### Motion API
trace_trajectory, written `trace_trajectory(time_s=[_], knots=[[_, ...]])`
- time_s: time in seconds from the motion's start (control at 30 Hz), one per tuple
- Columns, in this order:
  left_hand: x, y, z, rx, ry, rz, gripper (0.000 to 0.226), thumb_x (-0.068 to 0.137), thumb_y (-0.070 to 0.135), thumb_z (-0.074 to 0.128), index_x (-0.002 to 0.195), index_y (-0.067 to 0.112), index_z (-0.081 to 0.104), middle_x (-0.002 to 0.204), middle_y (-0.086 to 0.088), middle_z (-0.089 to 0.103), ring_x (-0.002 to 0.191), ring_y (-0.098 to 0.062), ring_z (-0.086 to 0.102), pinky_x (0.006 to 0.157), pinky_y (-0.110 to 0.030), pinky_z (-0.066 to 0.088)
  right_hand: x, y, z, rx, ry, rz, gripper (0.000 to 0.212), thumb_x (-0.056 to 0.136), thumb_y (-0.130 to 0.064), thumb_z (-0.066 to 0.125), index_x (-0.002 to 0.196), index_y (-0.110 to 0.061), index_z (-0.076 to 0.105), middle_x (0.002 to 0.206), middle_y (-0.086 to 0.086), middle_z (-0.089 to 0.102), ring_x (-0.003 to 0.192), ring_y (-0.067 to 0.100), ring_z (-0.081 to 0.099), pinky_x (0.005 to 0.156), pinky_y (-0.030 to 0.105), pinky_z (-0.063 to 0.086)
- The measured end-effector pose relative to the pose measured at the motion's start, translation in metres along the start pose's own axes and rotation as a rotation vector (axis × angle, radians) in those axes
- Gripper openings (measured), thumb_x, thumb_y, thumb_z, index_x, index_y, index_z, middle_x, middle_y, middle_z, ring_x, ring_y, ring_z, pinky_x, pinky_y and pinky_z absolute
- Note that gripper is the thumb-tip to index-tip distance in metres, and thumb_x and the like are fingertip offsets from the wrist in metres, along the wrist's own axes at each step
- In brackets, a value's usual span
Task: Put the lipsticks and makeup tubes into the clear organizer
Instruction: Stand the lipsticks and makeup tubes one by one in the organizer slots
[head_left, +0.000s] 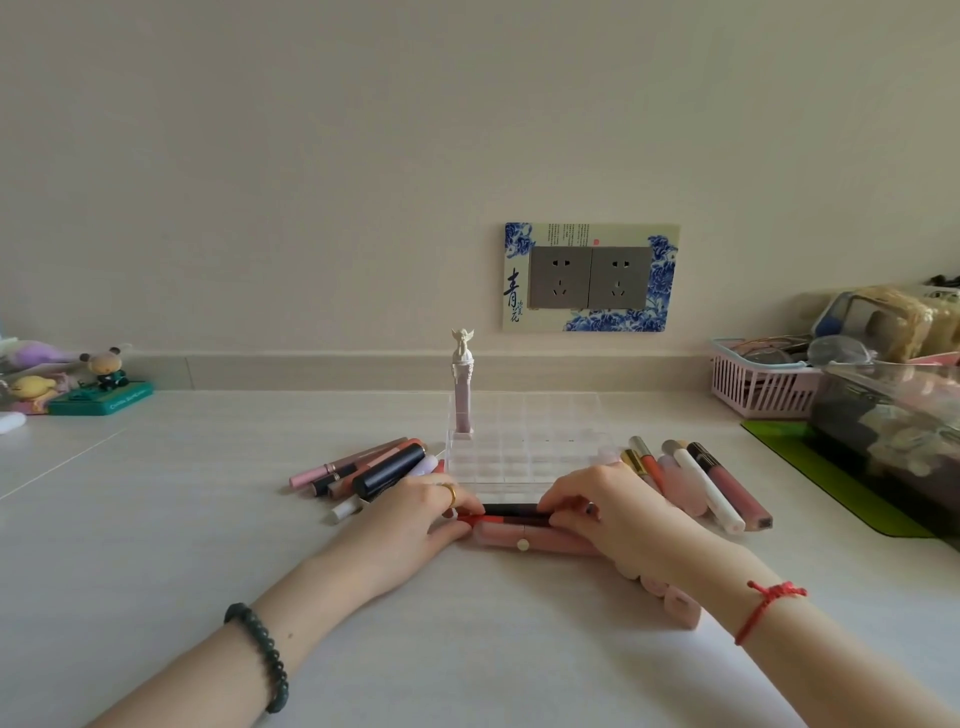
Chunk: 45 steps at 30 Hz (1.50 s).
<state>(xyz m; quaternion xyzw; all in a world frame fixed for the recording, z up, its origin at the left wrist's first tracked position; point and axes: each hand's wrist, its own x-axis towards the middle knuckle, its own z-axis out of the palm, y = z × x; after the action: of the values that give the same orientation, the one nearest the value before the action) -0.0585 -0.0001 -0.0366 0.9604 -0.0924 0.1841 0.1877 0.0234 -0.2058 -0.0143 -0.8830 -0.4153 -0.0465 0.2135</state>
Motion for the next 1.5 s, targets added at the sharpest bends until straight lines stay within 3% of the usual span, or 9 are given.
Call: trace_trajectory(time_s=[0.13,0.27,0.43,0.57,0.8,0.9,1.13,1.3,1.5], knots=[[0.002,-0.002,0.001,0.01,0.01,0.018,0.023,0.089,0.021,0.055,0.11,0.024,0.064,0.111,0.012,0.063,0.113,0.0,0.047,0.111,-0.016,0.017,0.001,0.002,0.001,-0.006,-0.008,0.022,0.02,0.09,-0.024,0.054,0.104,-0.028,0.067,0.083,-0.016,0.057,0.084,0.005,0.05,0.081,0.023,0.046],[0.003,0.002,-0.003,-0.034,0.053,0.048,0.022,0.088,0.018,0.056,0.109,0.021,0.066,0.097,0.018,0.055,0.101,0.0,0.049,0.087,-0.002,0.029,0.002,0.002,0.0,-0.01,-0.029,0.017,0.02,0.09,-0.025,0.054,0.106,-0.027,0.066,0.088,-0.013,0.063,0.085,0.006,0.054,0.08,0.019,0.042],[0.007,0.011,-0.013,-0.095,0.206,0.081,0.018,0.082,0.012,0.065,0.098,0.016,0.071,0.085,0.028,0.052,0.087,0.015,0.051,0.079,0.0,0.034,0.002,-0.002,-0.005,-0.018,-0.034,-0.011,0.028,0.089,-0.028,0.056,0.117,-0.031,0.059,0.098,-0.012,0.065,0.086,0.004,0.056,0.087,0.02,0.039],[0.014,0.022,-0.024,-0.297,0.325,0.022,0.024,0.079,0.011,0.067,0.091,0.032,0.067,0.087,0.015,0.065,0.083,-0.006,0.063,0.076,-0.012,0.047,0.006,-0.008,-0.015,-0.008,0.0,-0.082,0.027,0.089,-0.021,0.055,0.115,-0.028,0.06,0.089,-0.019,0.058,0.082,0.005,0.055,0.08,0.02,0.042],[0.047,0.039,-0.049,-0.803,0.393,-0.13,0.024,0.081,0.019,0.064,0.101,0.029,0.057,0.092,0.006,0.065,0.084,-0.006,0.065,0.068,-0.018,0.053,0.042,-0.017,-0.034,0.321,0.206,-0.064,0.019,0.087,-0.011,0.056,0.102,-0.023,0.058,0.084,-0.019,0.058,0.078,-0.001,0.058,0.07,0.014,0.049],[0.061,0.033,-0.04,-0.757,0.329,-0.176,0.019,0.081,0.024,0.064,0.096,0.033,0.056,0.087,0.009,0.066,0.076,-0.004,0.064,0.074,-0.02,0.051,0.062,-0.02,-0.04,0.439,0.277,-0.06,0.017,0.087,-0.01,0.057,0.1,-0.02,0.055,0.087,-0.008,0.062,0.083,0.014,0.064,0.07,0.029,0.058],[0.083,0.012,-0.022,-0.696,0.372,-0.259,0.014,0.08,0.015,0.067,0.09,0.023,0.062,0.062,0.016,0.068,0.06,0.003,0.061,0.074,-0.026,0.052,0.103,-0.024,-0.041,0.582,0.311,0.013,0.02,0.084,-0.006,0.059,0.103,-0.011,0.054,0.089,0.003,0.063,0.077,0.022,0.068,0.066,0.032,0.059],[0.093,-0.001,-0.022,-0.619,0.451,-0.306,0.009,0.08,0.016,0.067,0.087,0.022,0.065,0.072,0.004,0.068,0.069,-0.013,0.066,0.064,-0.015,0.05,0.12,-0.024,-0.037,0.646,0.317,0.015,0.013,0.086,-0.009,0.056,0.099,-0.011,0.054,0.087,0.006,0.064,0.075,0.024,0.069,0.067,0.034,0.059],[0.095,-0.008,-0.016,-0.635,0.429,-0.358,0.013,0.082,0.017,0.064,0.095,0.017,0.067,0.073,0.005,0.067,0.06,-0.014,0.065,0.061,-0.025,0.054,0.131,-0.021,-0.028,0.576,0.339,0.023,0.014,0.085,-0.01,0.058,0.097,-0.016,0.054,0.084,0.002,0.064,0.076,0.022,0.067,0.071,0.034,0.058]])
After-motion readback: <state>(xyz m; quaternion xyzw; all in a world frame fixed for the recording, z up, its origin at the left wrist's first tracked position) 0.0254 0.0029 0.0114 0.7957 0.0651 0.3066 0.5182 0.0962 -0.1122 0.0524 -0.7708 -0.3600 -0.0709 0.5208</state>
